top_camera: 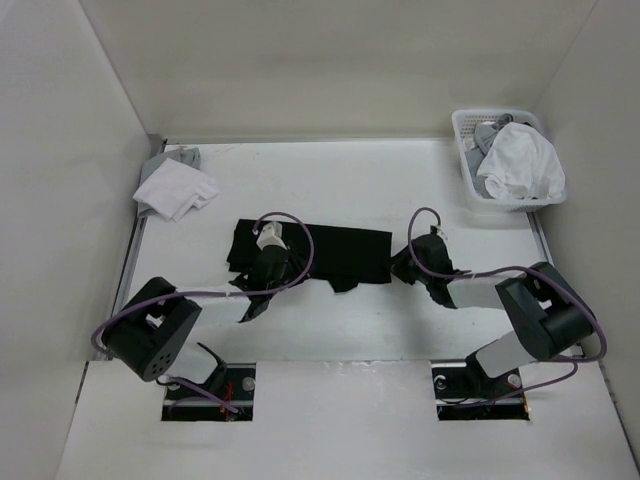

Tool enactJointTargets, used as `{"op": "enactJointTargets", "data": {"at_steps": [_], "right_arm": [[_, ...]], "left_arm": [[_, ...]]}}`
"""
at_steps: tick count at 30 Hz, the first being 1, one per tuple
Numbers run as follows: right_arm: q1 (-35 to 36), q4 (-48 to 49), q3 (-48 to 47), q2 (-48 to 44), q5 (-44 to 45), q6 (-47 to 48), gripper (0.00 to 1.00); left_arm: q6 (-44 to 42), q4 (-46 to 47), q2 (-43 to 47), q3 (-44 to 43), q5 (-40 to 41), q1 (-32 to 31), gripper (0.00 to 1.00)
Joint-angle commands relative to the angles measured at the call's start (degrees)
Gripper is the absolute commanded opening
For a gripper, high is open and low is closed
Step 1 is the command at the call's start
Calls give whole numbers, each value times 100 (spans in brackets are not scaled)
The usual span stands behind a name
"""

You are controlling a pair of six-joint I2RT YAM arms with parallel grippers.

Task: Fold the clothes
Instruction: Fold the tank top

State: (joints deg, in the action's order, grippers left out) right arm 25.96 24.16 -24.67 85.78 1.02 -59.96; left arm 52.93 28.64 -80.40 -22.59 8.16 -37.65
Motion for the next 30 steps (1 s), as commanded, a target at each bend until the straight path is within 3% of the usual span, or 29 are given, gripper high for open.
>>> {"op": "enactJointTargets", "data": {"at_steps": [1, 4, 11, 17, 20, 25, 30], "right_arm": [[1, 404, 85, 167, 179, -68, 13], [28, 659, 199, 36, 285, -68, 5], [37, 301, 620, -1131, 557, 2, 0], [229, -1472, 560, -3187, 1040, 415, 0], [423, -2388, 147, -3795, 1216, 670, 0], [967, -3311, -932, -3806, 1488, 1048, 0], [1749, -3567, -2285, -2753, 1788, 1495, 0]], "left_arm": [[16, 449, -159, -79, -25, 52, 25], [95, 563, -388, -61, -25, -114, 25], [323, 722, -968, -158, -52, -607, 24], [657, 809, -1127, -202, -25, -1160, 24], [701, 853, -1075, -220, -26, -1319, 24], [675, 687, -172, 149, 1, -1065, 24], [587, 3, 1568, 606, 45, -617, 24]]}}
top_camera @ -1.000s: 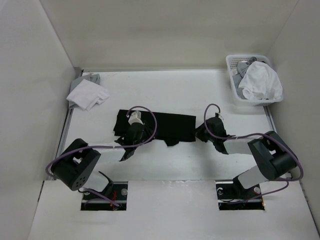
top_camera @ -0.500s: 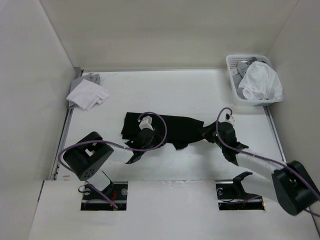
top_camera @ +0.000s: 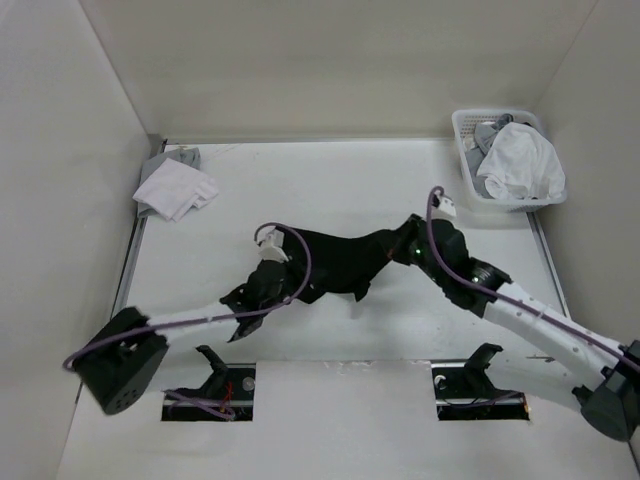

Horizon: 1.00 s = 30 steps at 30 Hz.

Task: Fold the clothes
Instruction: Fold the tank top

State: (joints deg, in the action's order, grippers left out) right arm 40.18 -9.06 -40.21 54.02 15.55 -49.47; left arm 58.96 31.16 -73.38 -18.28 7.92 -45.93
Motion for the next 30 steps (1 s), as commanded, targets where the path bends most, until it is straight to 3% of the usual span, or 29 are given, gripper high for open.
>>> {"op": "enactJointTargets", "data": {"at_steps": [1, 9, 16, 19, 25, 30], "right_arm": [[476, -263, -1030, 730, 369, 595, 0], [1127, -728, -3430, 3436, 221, 1229, 2], [1514, -1247, -5565, 5827, -149, 1511, 3], [1619, -1405, -6339, 6540, -280, 1511, 10], [1646, -844, -6642, 6649, -772, 1265, 46], [1480, 60, -5159, 5429, -615, 1361, 51]], "left_arm": [[-25, -468, 1235, 246, 69, 343, 24], [-262, -2437, 3873, 633, -89, 1765, 25], [-324, -3045, 4604, 721, -809, 2865, 25], [-367, -3212, 4780, 695, -959, 3217, 25], [-455, -3151, 4720, 528, -731, 3262, 25], [-631, -2827, 4203, 256, -564, 3104, 25]]}}
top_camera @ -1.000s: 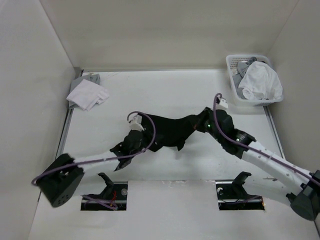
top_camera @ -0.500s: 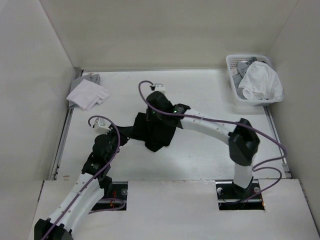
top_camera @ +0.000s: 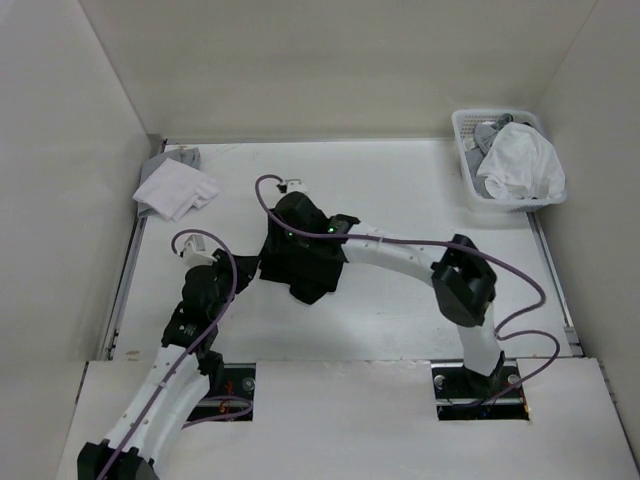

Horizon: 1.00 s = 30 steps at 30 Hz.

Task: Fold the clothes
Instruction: Fold the tank top

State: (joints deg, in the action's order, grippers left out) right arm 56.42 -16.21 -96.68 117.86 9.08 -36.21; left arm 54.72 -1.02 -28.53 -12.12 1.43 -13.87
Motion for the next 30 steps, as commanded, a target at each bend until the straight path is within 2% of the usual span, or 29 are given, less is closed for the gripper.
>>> {"op": "enactJointTargets", "data": {"at_steps": [1, 2, 4, 5, 6, 9, 11, 14, 15, 21, 26, 30], "right_arm": [[-241, 890, 762, -1132, 41, 52, 46], [-311, 926, 922, -1195, 24, 61, 40], [-566, 900, 1177, -1196, -20, 79, 15], [-645, 865, 1187, -1135, -38, 122, 9], [-733, 804, 1170, -1003, -90, 236, 7], [-900, 751, 881, -669, -397, 447, 7], [-953, 777, 704, -528, -530, 483, 9], [-998, 785, 624, -440, -565, 544, 26], [-998, 812, 659, -431, -583, 544, 28], [-1094, 777, 344, -45, -688, 579, 34], [-1156, 523, -157, 324, -680, 781, 47], [-1208, 347, -508, 632, -715, 826, 50]], "left_arm": [[-225, 557, -519, -396, 103, -172, 26], [-225, 759, -817, -457, 129, -277, 26], [-312, 1216, -1555, -615, 217, -576, 27], [-356, 1409, -1950, -703, 313, -734, 27], [-365, 1577, -2276, -782, 418, -883, 27], [-366, 2235, -3007, -888, 884, -1227, 28], [-470, 2500, -3350, -958, 1086, -1272, 28], [-523, 2203, -3370, -880, 1385, -1175, 29], [-532, 2089, -3317, -784, 1586, -1166, 30], [-541, 1851, -3017, -528, 2028, -1122, 34], [-761, 1877, -3623, -809, 1966, -912, 37], [-805, 2140, -4080, -871, 1791, -824, 36]]}}
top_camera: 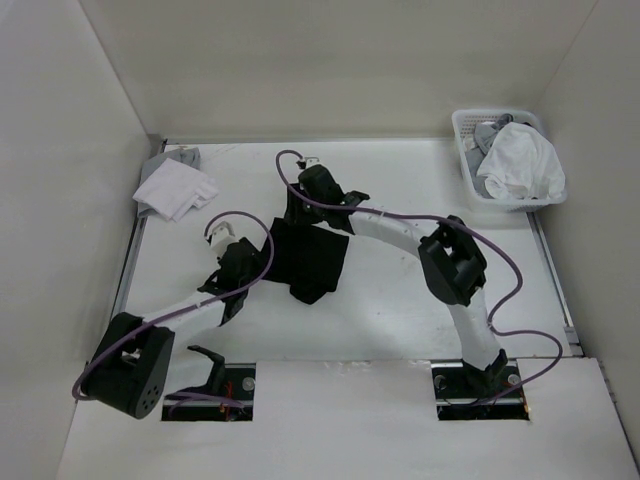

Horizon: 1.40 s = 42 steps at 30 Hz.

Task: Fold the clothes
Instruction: Fold the tank top

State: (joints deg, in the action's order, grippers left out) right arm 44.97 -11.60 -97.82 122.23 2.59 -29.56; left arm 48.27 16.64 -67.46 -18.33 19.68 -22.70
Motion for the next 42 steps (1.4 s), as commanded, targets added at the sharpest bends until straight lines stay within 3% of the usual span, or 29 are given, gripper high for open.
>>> {"op": "enactJointTargets", "data": {"at_steps": [1, 5, 9, 10, 12, 16, 23, 29, 32, 37, 42], "right_arm": [[-63, -167, -491, 274, -74, 170, 50], [-72, -405, -852, 564, -110, 311, 53], [-107, -466, -1046, 801, -145, 355, 53], [-133, -484, -1098, 863, -162, 363, 50], [-160, -528, -1186, 951, -232, 346, 33], [-195, -440, -1195, 960, -163, 276, 11], [-248, -220, -1283, 986, -74, 91, 4], [-274, -299, -1529, 1232, -110, -49, 3], [-257, -282, -1565, 1276, -180, -67, 9], [-257, -186, -1398, 996, -224, -50, 46], [-257, 253, -399, 5, -189, -41, 57]], "left_arm": [[-160, 453, -302, -259, -69, 68, 35], [-134, 892, -601, -224, -289, 95, 32], [-64, 964, -637, -154, -412, 147, 20], [-63, 946, -584, -119, -421, 147, 16], [-29, 859, -374, -22, -439, 139, 11], [77, 455, 250, 206, -448, 86, 7], [534, -398, 1480, 690, -597, 156, 6], [718, -452, 1386, 857, -755, 279, 13], [798, -338, 1201, 919, -764, 454, 22], [789, -346, 1393, 910, -817, 683, 25], [693, -688, 2008, 603, -694, 465, 25]]}}
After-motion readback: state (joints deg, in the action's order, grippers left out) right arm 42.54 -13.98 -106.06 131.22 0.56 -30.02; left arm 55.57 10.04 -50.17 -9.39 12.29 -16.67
